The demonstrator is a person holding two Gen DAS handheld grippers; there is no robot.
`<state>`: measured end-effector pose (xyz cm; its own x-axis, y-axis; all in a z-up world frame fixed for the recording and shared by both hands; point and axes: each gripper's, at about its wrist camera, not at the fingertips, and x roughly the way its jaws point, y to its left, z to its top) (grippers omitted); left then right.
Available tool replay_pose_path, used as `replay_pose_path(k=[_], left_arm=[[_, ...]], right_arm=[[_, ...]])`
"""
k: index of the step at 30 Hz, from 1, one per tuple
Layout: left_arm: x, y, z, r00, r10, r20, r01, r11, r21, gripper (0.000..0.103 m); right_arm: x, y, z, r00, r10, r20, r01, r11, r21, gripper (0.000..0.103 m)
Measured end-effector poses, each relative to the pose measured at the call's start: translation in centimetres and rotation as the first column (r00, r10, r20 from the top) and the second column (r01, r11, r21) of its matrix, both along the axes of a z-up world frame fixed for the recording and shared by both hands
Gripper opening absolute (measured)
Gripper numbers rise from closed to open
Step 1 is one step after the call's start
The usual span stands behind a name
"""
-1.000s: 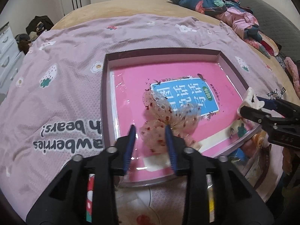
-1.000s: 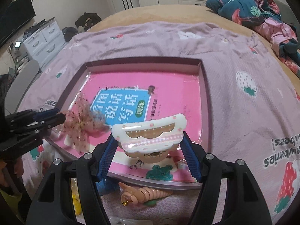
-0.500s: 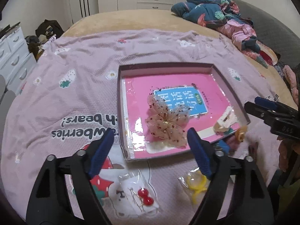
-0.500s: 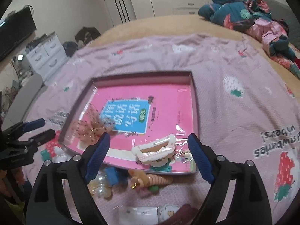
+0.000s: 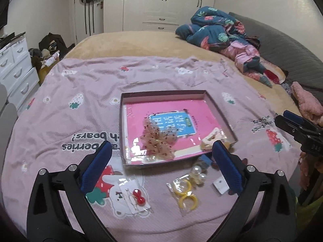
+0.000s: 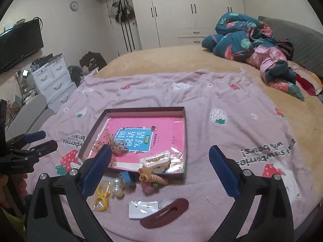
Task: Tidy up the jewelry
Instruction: 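Lower the white clip into the box and open the right gripper, then reach the left gripper to the bagged yellow bangles and grasp them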
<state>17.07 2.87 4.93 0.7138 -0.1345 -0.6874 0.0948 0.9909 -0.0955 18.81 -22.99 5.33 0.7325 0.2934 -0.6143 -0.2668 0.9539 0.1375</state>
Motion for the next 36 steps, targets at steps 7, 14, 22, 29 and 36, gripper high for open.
replay_pose_path(k=[7, 14, 22, 29, 36], left_arm=[[-2.2, -1.4, 1.0, 0.999, -0.035, 0.036, 0.035, 0.999, 0.009, 0.093], [-4.0, -2.3, 0.4, 0.998, -0.055, 0.034, 0.055, 0.998, 0.011, 0.094], [-5.8, -3.4, -1.4, 0.997, -0.076, 0.000, 0.076, 0.997, 0.024, 0.094], [-6.8, -3.9, -2.7, 0.996, -0.083, -0.024, 0.084, 0.996, 0.038, 0.094], [-7.5, -3.8, -4.6, 0.995, -0.077, -0.067, 0.080, 0.995, 0.053, 0.094]], right_arm=[[-3.6, -1.5, 1.8, 0.999, -0.014, 0.050, 0.015, 1.000, -0.001, 0.098], [-6.6, -2.0, 1.7, 0.998, -0.010, 0.066, 0.012, 1.000, -0.027, 0.098], [-8.9, -1.9, 0.2, 0.999, 0.008, 0.053, -0.006, 0.999, -0.038, 0.098], [-10.0, -1.6, -2.1, 0.999, 0.039, 0.013, -0.038, 0.998, -0.057, 0.098], [-10.4, -1.6, -4.2, 0.998, 0.055, -0.028, -0.057, 0.996, -0.064, 0.098]])
